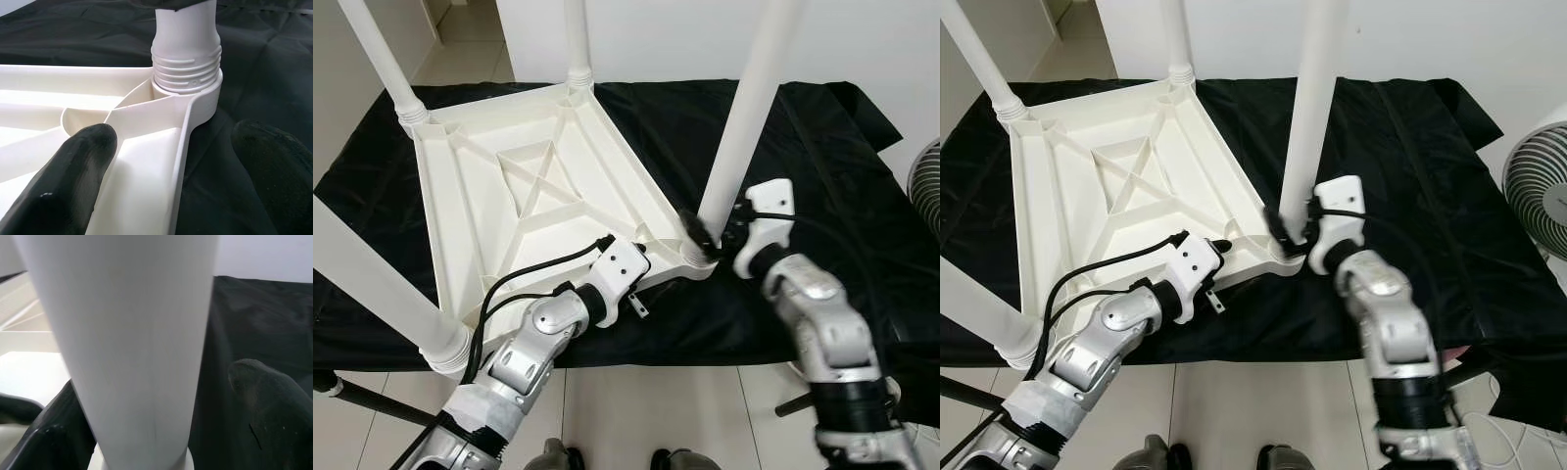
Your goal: Building children table
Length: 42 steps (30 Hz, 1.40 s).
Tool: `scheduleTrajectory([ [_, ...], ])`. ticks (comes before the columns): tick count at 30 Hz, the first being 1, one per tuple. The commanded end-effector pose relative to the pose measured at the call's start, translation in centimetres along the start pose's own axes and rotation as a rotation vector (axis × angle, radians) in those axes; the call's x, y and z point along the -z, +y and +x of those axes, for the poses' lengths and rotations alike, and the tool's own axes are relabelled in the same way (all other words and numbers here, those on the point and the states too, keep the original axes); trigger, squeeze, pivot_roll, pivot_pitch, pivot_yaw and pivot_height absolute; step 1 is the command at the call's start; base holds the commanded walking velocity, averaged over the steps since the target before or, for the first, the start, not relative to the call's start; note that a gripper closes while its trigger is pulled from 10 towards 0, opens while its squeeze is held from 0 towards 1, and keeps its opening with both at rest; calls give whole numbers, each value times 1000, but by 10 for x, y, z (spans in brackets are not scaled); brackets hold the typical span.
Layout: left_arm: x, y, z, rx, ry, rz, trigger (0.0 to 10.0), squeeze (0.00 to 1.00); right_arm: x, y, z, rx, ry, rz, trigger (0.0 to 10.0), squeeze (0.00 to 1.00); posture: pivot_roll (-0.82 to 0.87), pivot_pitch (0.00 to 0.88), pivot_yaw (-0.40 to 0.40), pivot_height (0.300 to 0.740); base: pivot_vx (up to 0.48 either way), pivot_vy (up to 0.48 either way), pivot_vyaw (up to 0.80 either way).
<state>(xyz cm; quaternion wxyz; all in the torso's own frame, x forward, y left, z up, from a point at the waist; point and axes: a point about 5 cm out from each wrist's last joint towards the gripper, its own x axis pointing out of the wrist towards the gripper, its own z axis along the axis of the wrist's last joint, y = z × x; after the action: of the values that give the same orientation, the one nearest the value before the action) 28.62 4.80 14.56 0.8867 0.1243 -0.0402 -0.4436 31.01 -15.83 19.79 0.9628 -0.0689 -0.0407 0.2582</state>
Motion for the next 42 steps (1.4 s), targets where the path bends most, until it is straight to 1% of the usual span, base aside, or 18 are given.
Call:
scheduleTrajectory([
  [1,-5,-2,2,35,-11,28,10000,0,7,1,4,-72,21,-34,10000,0,-140,106,33,740,0,0,0],
  [6,-6,-2,4,39,-17,29,10000,0,13,-1,11,-156,42,-94,10000,0,-143,104,34,740,0,0,0],
  [7,-8,-4,5,45,-23,28,10000,0,17,-1,16,-196,54,-126,10000,0,-143,104,34,740,0,0,0],
  [10,-9,-6,5,54,-26,26,10000,0,20,-5,20,-228,63,-135,10000,0,-136,99,33,740,0,0,0],
  [11,-9,-7,5,59,-26,25,10000,0,22,-7,22,-238,70,-137,4471,0,-131,98,31,740,0,0,0],
  [12,-9,-7,5,59,-26,25,10000,0,22,-7,22,-238,70,-137,4471,0,-131,98,31,740,0,0,0],
  [13,-8,-9,3,68,-26,27,10000,0,23,-10,23,-253,63,-143,0,0,-127,95,28,740,0,0,0],
  [18,-8,-10,2,82,-18,37,10000,0,26,-15,24,-256,74,-154,0,0,-121,91,21,740,0,0,0],
  [21,-9,-11,2,92,-23,36,10000,0,27,-17,23,-262,63,-135,0,0,-121,91,21,740,0,0,0],
  [23,-10,-13,1,109,-23,36,10000,0,25,-18,23,-251,18,-83,0,0,-120,87,14,740,0,0,0],
  [24,-9,-14,1,117,-21,38,10000,0,24,-18,23,-244,-16,-23,0,0,-120,87,14,740,0,0,0],
  [27,-8,-15,2,119,-18,39,10000,0,25,-16,23,-239,-25,-5,0,0,-124,82,15,740,0,0,0],
  [28,-8,-16,2,124,-15,43,10000,0,26,-14,23,-224,-22,13,10000,0,-124,82,15,740,0,0,0],
  [31,-8,-18,2,134,-11,49,10000,0,32,-5,21,-186,-4,70,10000,0,-124,80,11,740,0,0,0],
  [36,-7,-19,2,134,-11,46,10000,0,38,1,20,-160,11,89,10000,0,-124,80,11,740,0,0,0],
  [37,-7,-19,2,135,-9,44,10000,0,41,5,20,-111,13,92,10000,0,-124,79,14,740,0,0,0],
  [39,-7,-19,2,135,-9,44,10000,0,41,5,20,-111,13,92,10000,0,-124,79,14,740,0,0,0],
  [42,-5,-21,0,150,-1,45,10000,0,35,17,20,99,-11,135,10000,0,-132,75,26,740,0,0,0],
])
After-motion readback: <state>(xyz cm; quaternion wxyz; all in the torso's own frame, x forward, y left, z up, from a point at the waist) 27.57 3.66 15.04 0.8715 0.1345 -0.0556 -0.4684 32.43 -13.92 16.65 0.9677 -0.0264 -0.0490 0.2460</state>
